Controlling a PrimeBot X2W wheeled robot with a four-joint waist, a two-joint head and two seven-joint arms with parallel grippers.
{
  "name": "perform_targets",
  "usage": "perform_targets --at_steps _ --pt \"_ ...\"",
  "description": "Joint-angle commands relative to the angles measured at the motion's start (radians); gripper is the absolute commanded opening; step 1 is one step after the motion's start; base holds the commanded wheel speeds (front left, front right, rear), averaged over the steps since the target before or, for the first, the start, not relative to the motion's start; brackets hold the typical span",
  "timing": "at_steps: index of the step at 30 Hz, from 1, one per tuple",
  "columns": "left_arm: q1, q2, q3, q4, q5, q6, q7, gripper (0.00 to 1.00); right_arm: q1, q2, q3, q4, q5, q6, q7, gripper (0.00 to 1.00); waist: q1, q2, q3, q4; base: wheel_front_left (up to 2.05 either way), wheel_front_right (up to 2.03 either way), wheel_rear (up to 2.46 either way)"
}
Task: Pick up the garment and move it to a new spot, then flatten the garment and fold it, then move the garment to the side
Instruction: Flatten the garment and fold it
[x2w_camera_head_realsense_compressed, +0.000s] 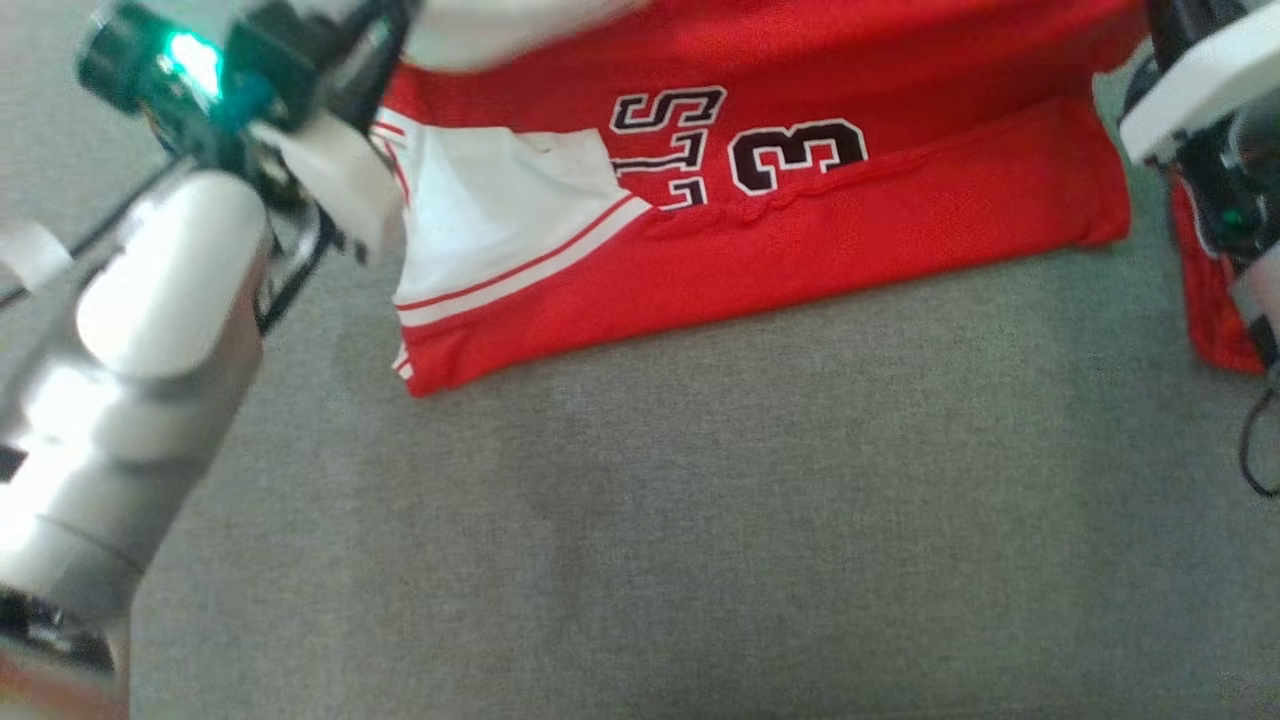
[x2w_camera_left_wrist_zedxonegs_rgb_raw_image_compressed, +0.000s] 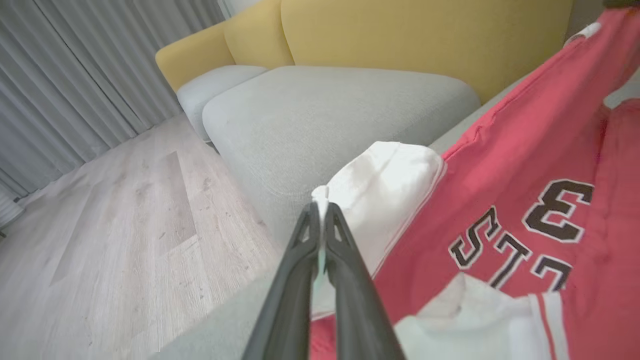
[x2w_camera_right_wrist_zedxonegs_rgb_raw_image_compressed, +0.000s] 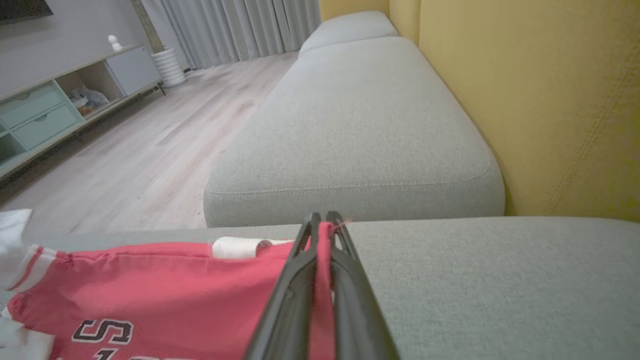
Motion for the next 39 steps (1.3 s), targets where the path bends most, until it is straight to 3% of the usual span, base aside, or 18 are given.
perform_targets --at_steps 1,10,18,30,31,32,39 --pt "-0.023 0.057 0.023 -0.041 -0.011 0.001 0.012 0.00 0.015 -0.023 0.014 -0.030 0.018 -0.001 0.006 0.00 0.0001 0.0000 -0.021 0.016 0.00 0.00 0.00" --pt "0.123 0.162 -0.065 -0.265 -0.084 -0.006 0.155 0.00 0.111 -0.117 0.177 -0.028 0.035 -0.001 0.076 0.00 0.0001 0.0000 -0.065 0.039 0.00 0.00 0.00" --pt "0.183 0.304 -0.205 -0.483 -0.202 -0.007 0.345 0.00 0.136 -0.178 0.316 -0.028 0.042 -0.001 0.135 0.00 0.0001 0.0000 -0.082 0.037 0.00 0.00 0.00" --pt "0.175 0.357 -0.234 -0.526 -0.219 0.002 0.440 0.00 0.112 -0.193 0.418 0.008 0.075 -0.001 0.182 0.00 0.0001 0.0000 -0.056 0.019 0.00 0.00 0.00" --pt "0.175 0.355 -0.233 -0.521 -0.216 0.011 0.437 0.14 0.108 -0.190 0.419 0.016 0.081 -0.001 0.180 0.91 0.0001 0.0000 -0.056 0.017 0.00 0.00 0.00" --pt "0.176 0.350 -0.232 -0.516 -0.212 0.020 0.432 1.00 0.107 -0.183 0.414 0.022 0.098 -0.001 0.180 1.00 0.0001 0.0000 -0.058 0.014 0.00 0.00 0.00" --pt "0.196 0.305 -0.173 -0.477 -0.213 0.135 0.325 1.00 0.068 -0.137 0.294 0.047 0.244 -0.001 0.097 1.00 0.0001 0.0000 -0.105 -0.002 0.00 0.00 0.00"
